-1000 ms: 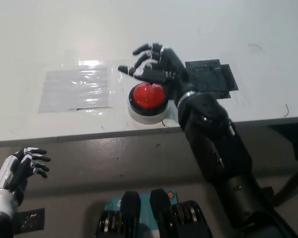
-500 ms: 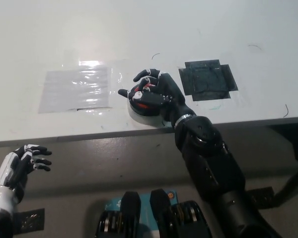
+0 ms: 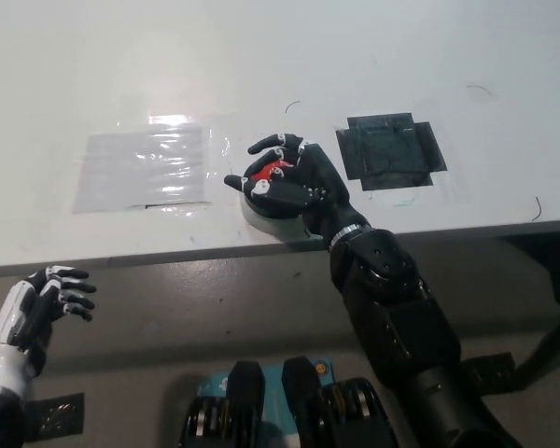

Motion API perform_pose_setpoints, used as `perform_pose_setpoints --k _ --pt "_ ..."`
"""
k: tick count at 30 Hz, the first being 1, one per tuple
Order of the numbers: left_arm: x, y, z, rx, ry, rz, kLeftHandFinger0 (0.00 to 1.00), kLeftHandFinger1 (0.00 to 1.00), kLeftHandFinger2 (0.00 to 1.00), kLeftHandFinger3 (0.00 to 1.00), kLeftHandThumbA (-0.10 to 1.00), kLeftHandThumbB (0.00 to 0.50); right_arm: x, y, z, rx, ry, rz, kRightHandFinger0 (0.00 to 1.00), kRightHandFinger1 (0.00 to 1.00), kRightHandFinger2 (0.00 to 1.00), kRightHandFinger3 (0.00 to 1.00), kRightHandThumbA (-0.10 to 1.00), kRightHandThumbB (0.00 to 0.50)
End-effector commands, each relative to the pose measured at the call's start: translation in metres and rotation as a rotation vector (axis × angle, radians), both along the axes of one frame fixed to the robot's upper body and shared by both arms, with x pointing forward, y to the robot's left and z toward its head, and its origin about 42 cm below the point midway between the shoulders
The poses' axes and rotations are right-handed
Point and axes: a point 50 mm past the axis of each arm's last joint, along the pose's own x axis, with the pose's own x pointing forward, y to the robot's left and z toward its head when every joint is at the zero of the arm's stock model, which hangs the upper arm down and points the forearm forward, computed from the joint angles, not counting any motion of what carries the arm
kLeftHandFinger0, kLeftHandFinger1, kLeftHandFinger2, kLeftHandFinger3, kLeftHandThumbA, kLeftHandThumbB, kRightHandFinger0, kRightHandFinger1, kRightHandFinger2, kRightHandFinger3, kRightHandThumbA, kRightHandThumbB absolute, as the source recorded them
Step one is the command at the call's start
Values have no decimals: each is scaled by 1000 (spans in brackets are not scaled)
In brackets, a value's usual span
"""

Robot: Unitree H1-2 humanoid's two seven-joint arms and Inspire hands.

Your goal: The robot uses its right hand to make a fist and press the red button kept in the middle of the desk

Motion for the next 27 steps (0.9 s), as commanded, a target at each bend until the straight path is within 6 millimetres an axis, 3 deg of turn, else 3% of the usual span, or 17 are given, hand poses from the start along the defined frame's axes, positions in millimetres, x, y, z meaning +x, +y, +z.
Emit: perform_pose_setpoints --k 1,4,6,7,8,10,13,15,16,17,19,21,22,24,27 --pt "6 8 17 55 -65 -24 442 423 506 593 675 92 -3 0 -18 -36 79 15 0 0 306 419 1000 268" --pt "3 8 16 40 -47 -12 390 382 462 564 666 112 1 6 0 -16 30 44 0 0 291 407 1000 258" --pt "0 8 14 42 -44 -8 415 401 480 579 661 103 2 9 8 -11 23 51 0 0 279 394 1000 251" --pt "0 8 13 41 -47 -7 460 440 517 588 655 89 6 12 28 1 -23 62 0 0 233 356 1000 256" --pt "0 8 11 -4 -40 -4 410 392 462 558 611 104 8 14 37 16 -41 72 0 0 209 332 1000 252" --pt "-1 9 11 21 -44 -8 414 399 467 561 626 89 10 16 50 14 -50 75 0 0 207 331 1000 255" --pt "-3 8 10 23 -25 6 446 420 489 581 652 115 19 13 96 -2 -154 85 0 0 262 372 1000 254" --pt "-4 9 9 27 -27 0 462 432 506 604 641 108 22 11 116 -7 -189 86 0 0 270 380 1000 244" --pt "-5 9 8 27 -32 -5 415 406 479 586 634 98 22 11 123 -5 -198 83 0 0 272 382 1000 238" --pt "-5 9 8 30 -36 -7 406 402 476 580 637 102 23 9 138 -4 -216 75 0 5 281 387 1000 241" --pt "-5 9 9 9 -41 -9 337 343 418 539 622 91 24 1 167 7 -262 62 0 0 282 371 1000 302" --pt "-5 9 9 18 -40 -9 333 337 410 534 628 80 23 -5 177 16 -270 61 0 1 294 372 1000 293" --pt "-5 9 8 30 -44 -5 378 363 428 546 627 79 21 -11 183 29 -276 56 0 1 309 381 1000 285" --pt "-4 9 8 -8 -51 -7 279 297 368 498 595 92 21 -24 192 29 -302 29 0 6 330 400 1000 280" --pt "-8 10 7 17 -20 9 278 305 374 487 626 113 17 -42 200 18 -328 0 0 23 352 405 1000 274"
